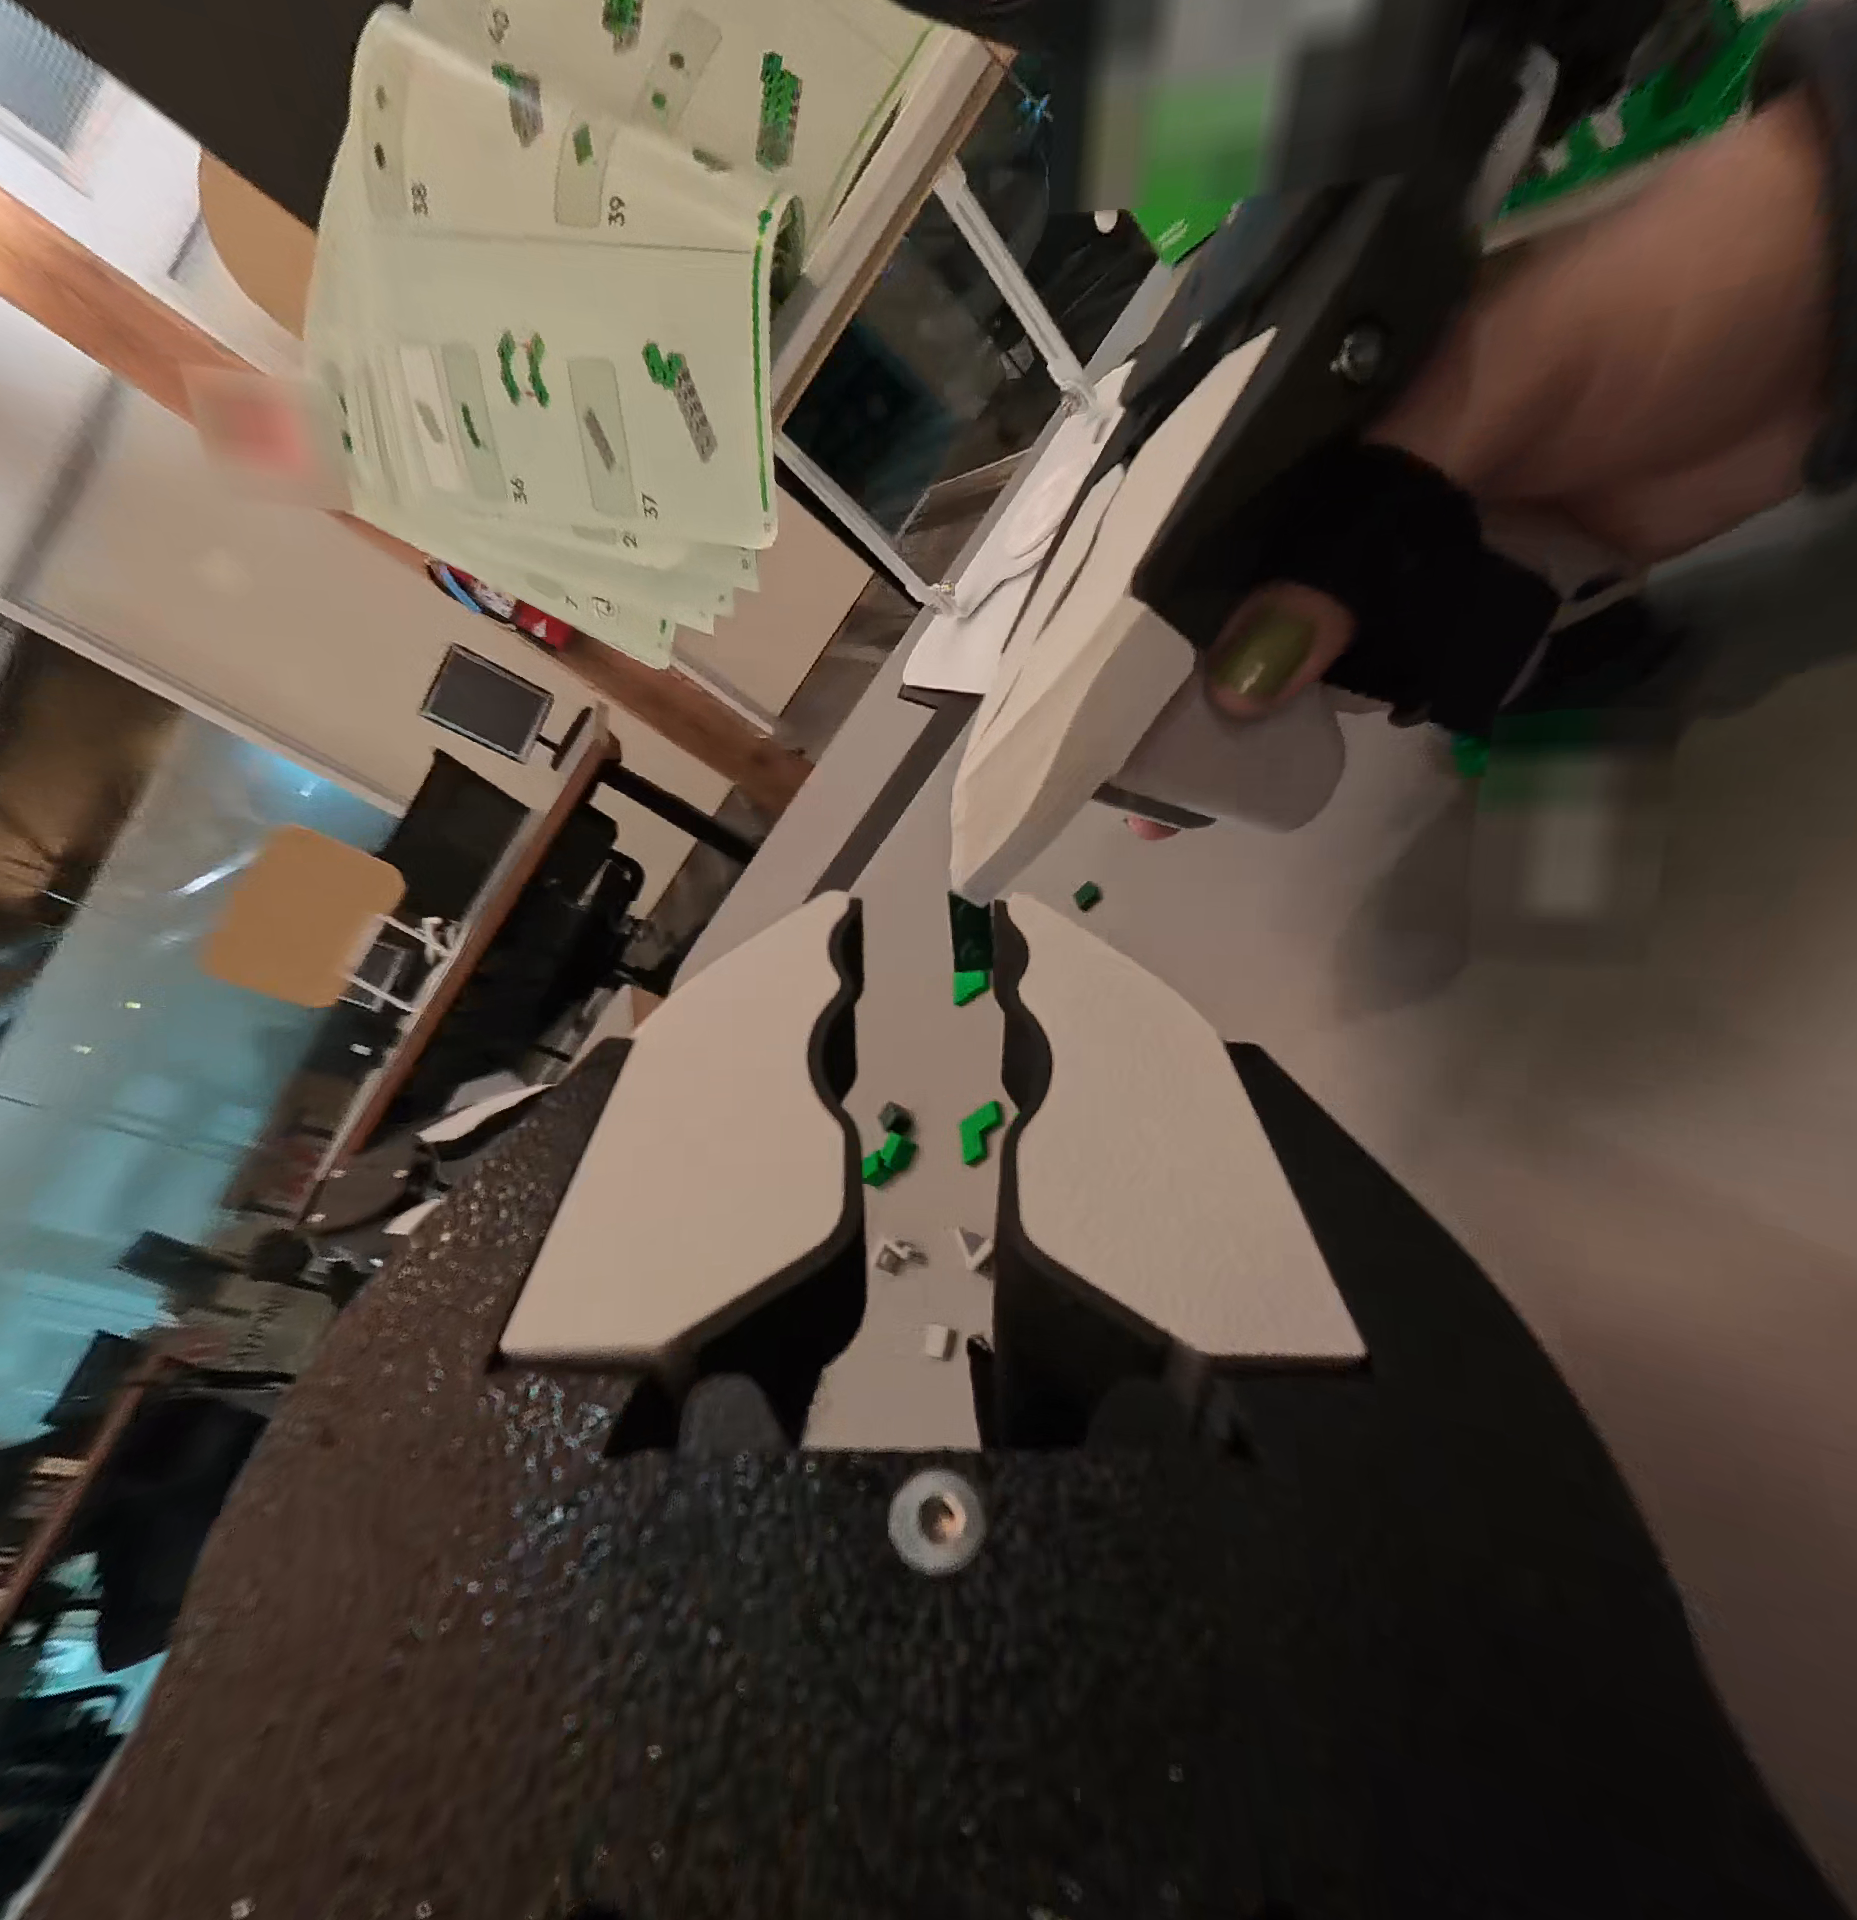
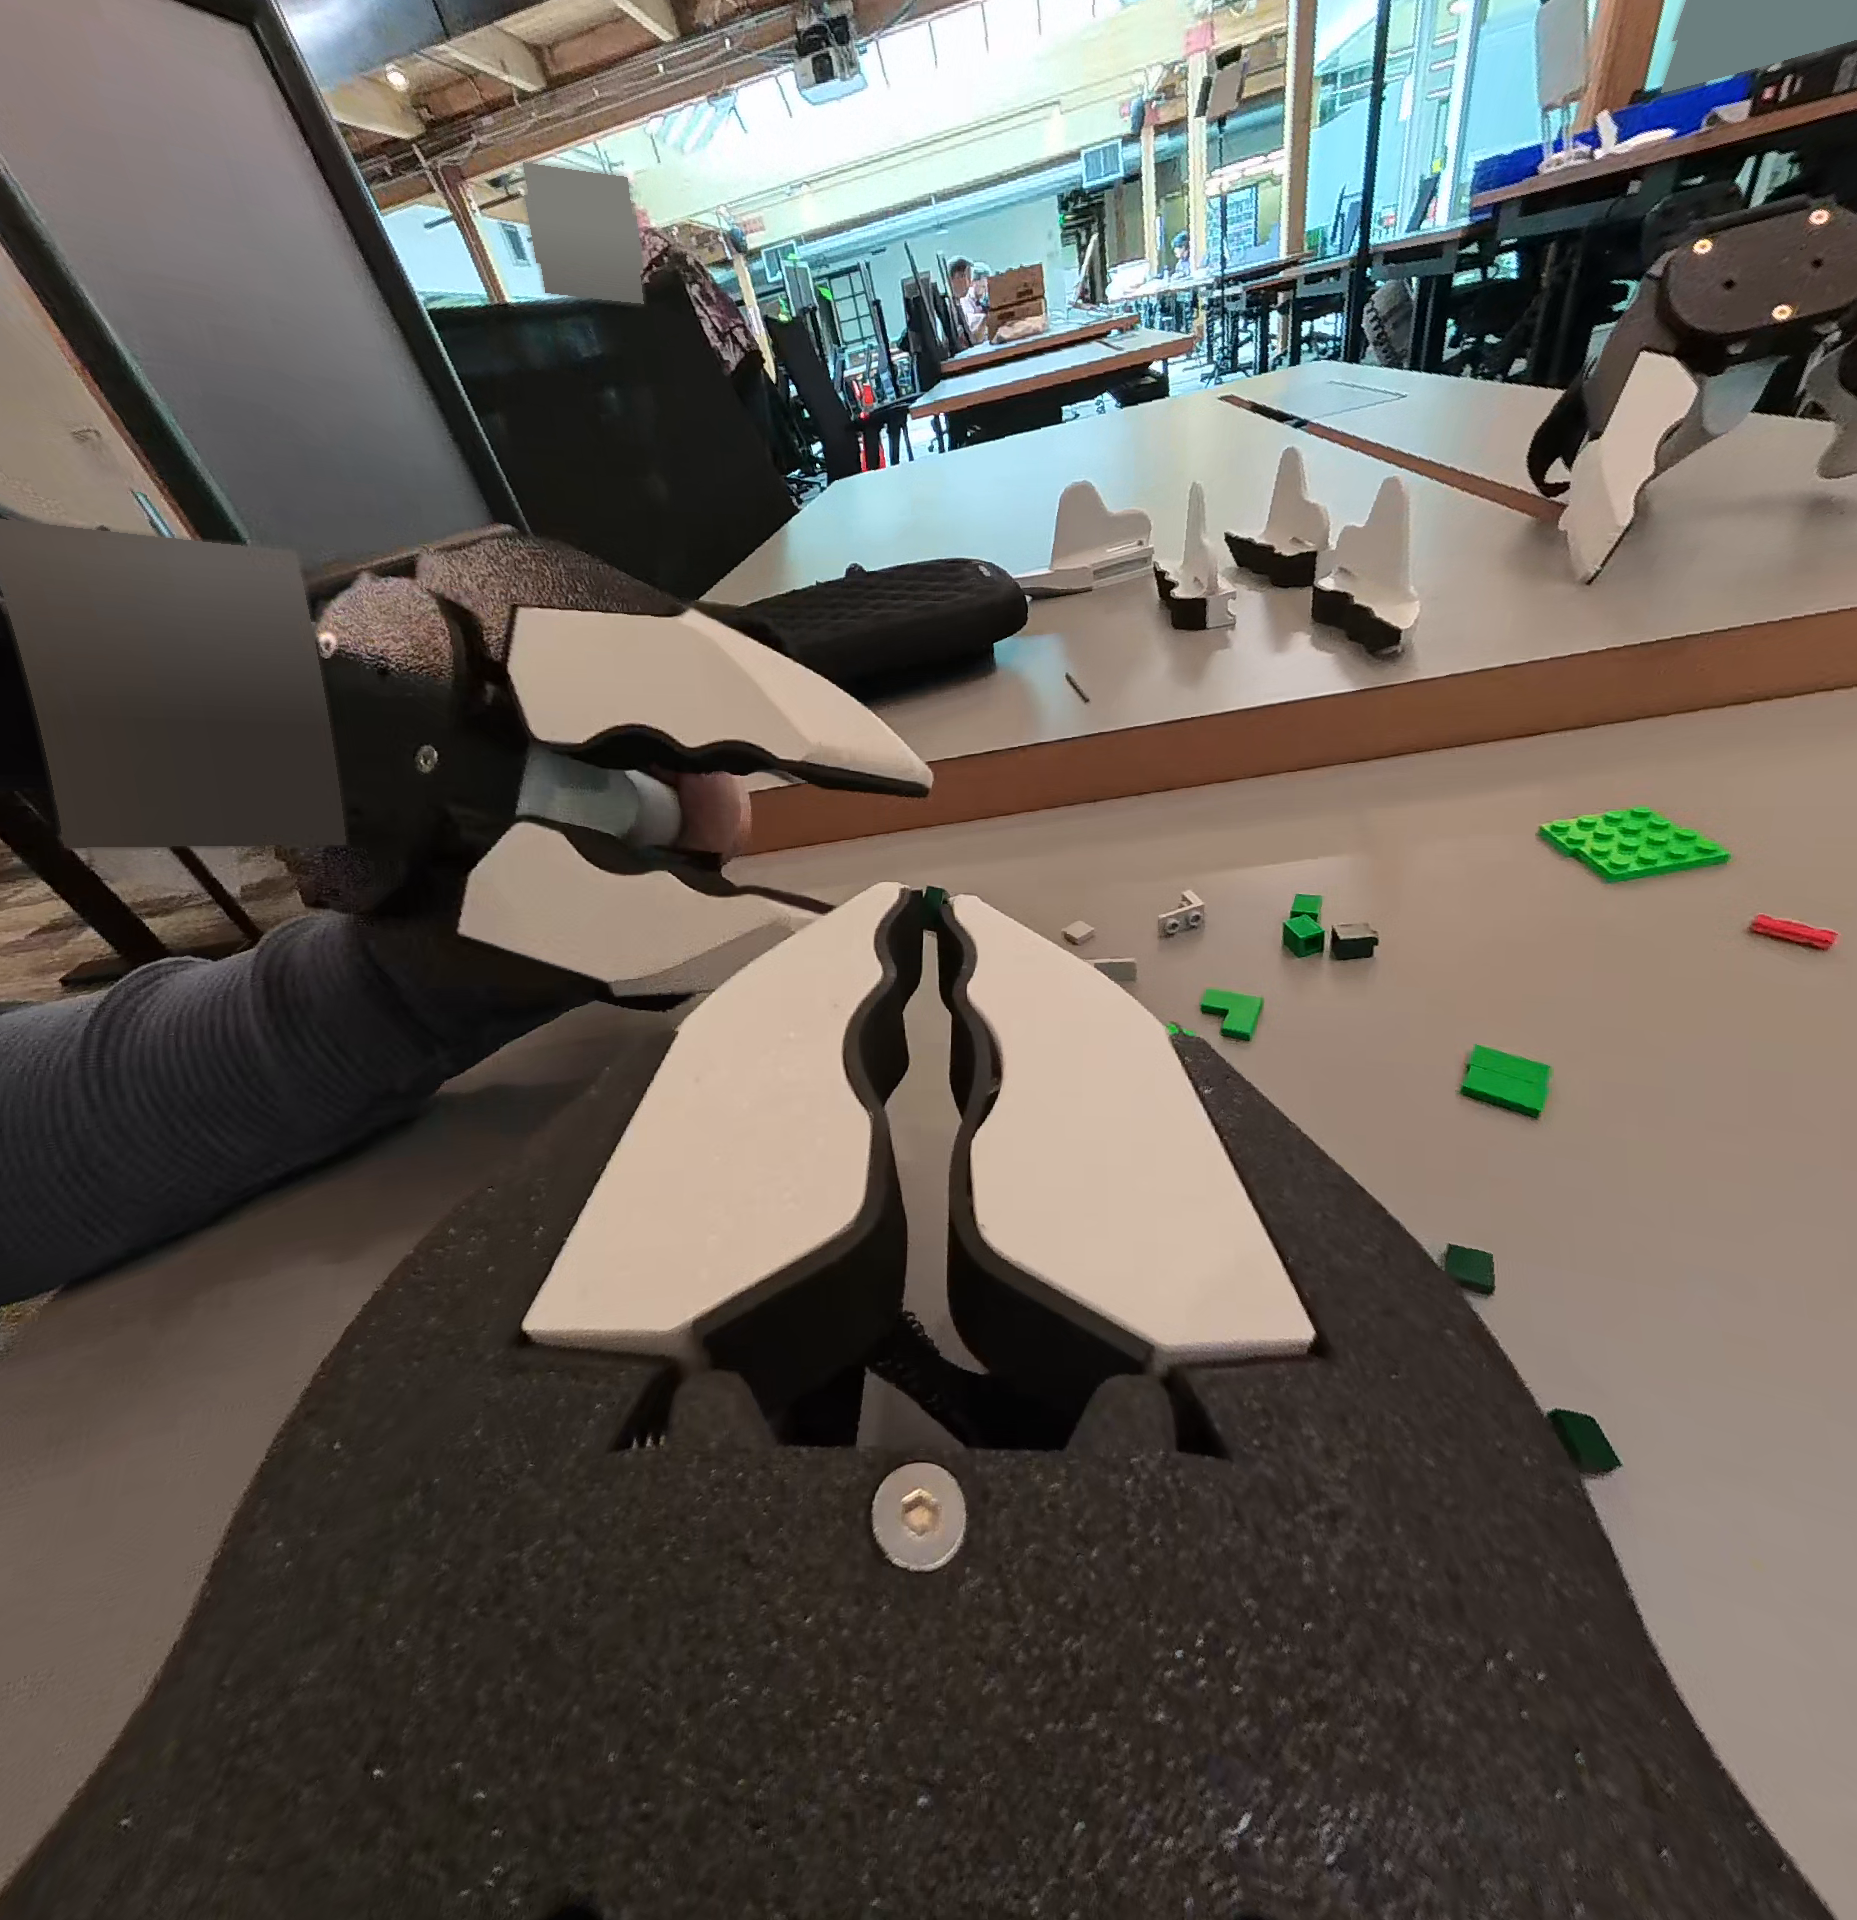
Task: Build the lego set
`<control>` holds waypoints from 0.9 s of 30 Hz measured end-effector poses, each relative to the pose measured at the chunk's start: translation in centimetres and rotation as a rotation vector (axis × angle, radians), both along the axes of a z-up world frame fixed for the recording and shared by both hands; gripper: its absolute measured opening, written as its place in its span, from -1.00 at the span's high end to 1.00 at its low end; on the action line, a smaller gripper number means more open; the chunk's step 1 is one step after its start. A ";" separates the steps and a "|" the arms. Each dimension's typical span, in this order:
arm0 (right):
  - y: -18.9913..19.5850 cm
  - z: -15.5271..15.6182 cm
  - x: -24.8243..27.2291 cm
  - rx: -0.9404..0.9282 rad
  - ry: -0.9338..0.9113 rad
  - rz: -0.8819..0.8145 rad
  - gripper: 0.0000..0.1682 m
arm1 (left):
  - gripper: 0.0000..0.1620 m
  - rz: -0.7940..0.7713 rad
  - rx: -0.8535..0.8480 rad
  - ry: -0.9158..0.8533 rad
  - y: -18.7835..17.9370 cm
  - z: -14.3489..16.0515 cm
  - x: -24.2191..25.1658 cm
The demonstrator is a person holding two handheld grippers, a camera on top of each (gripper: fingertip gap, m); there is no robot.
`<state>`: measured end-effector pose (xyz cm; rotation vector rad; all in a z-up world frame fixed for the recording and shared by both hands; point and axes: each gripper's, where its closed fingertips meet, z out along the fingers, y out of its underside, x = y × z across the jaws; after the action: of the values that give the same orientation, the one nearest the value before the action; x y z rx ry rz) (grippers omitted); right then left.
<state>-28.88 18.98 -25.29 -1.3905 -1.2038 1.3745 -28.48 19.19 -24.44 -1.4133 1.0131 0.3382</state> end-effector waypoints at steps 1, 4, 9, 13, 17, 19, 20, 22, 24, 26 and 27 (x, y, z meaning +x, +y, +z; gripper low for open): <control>-0.1 0.0 0.0 0.001 0.001 0.003 0.97 | 0.72 0.003 -0.003 0.008 0.0 -0.1 0.0; -0.1 0.0 0.0 0.000 0.002 0.004 0.98 | 0.74 0.006 -0.044 0.021 0.2 -0.8 0.0; 0.0 0.2 0.0 -0.020 0.018 0.006 0.98 | 0.90 0.020 -0.039 0.057 0.3 -1.0 0.0; 0.2 0.1 0.2 -0.029 0.017 0.005 0.97 | 0.90 0.034 -0.035 0.078 0.5 -1.1 0.2; 0.2 0.3 0.2 -0.025 0.028 0.003 0.98 | 0.81 0.040 -0.048 0.074 0.6 -1.3 0.1; 0.2 0.4 0.3 -0.031 0.031 0.007 0.98 | 0.82 0.040 -0.053 0.072 0.7 -1.3 0.0; 0.2 0.4 0.3 -0.033 0.032 0.009 0.98 | 0.85 0.041 -0.053 0.071 0.7 -1.3 0.0; 0.1 0.4 0.3 -0.032 0.030 0.010 0.98 | 0.91 0.049 -0.046 0.074 0.8 -1.2 0.0; 0.2 0.4 0.3 -0.034 0.030 0.009 0.98 | 0.91 0.055 -0.040 0.079 0.8 -1.2 -0.1; 0.2 0.3 0.3 -0.033 0.024 0.008 0.97 | 0.91 0.059 -0.042 0.089 0.9 -1.3 -0.1; 0.2 0.3 0.3 -0.031 0.024 0.007 0.98 | 0.91 0.061 -0.042 0.091 0.9 -1.3 -0.1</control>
<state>-28.58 19.19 -25.03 -1.3884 -1.1773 1.4168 -28.55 20.08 -25.76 -1.4801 1.0583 0.4314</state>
